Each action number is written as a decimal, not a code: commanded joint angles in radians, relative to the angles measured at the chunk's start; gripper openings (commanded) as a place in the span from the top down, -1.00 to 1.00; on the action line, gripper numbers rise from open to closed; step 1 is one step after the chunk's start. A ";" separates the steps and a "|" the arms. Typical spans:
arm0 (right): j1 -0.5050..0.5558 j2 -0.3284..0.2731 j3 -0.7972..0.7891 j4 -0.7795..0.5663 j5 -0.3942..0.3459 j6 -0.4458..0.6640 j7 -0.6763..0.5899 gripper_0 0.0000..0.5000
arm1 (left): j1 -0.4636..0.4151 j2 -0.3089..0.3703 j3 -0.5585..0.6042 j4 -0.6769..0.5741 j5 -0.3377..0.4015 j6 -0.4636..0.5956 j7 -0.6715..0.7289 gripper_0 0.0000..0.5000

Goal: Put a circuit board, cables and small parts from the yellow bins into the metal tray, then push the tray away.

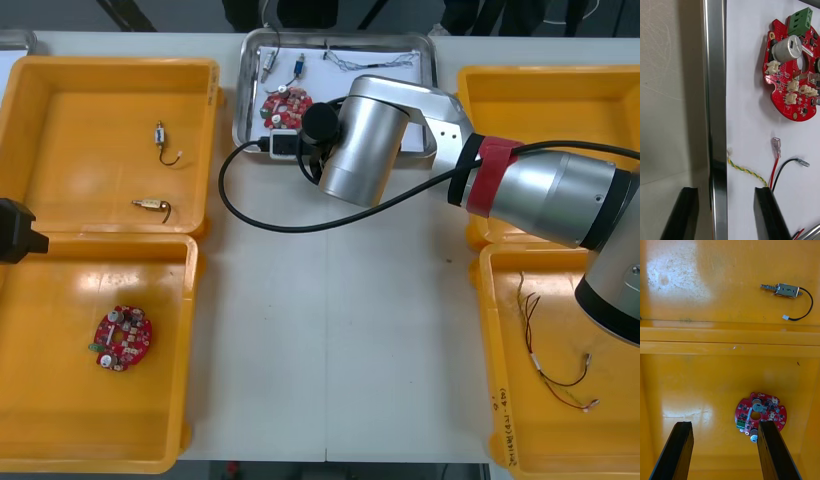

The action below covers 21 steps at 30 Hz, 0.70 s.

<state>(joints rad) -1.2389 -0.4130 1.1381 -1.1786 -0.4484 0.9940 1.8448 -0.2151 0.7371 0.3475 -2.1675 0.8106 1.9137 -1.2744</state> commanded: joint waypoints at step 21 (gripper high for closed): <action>0.134 0.048 -0.437 -0.461 0.011 0.664 -0.001 -1.00 | 0.016 -0.008 -0.010 -0.034 0.007 0.006 -0.092 -1.00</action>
<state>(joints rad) -1.1672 -0.3848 0.8217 -1.5330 -0.4470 1.5908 1.8446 -0.2148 0.7371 0.3475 -2.1679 0.8108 1.9137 -1.2744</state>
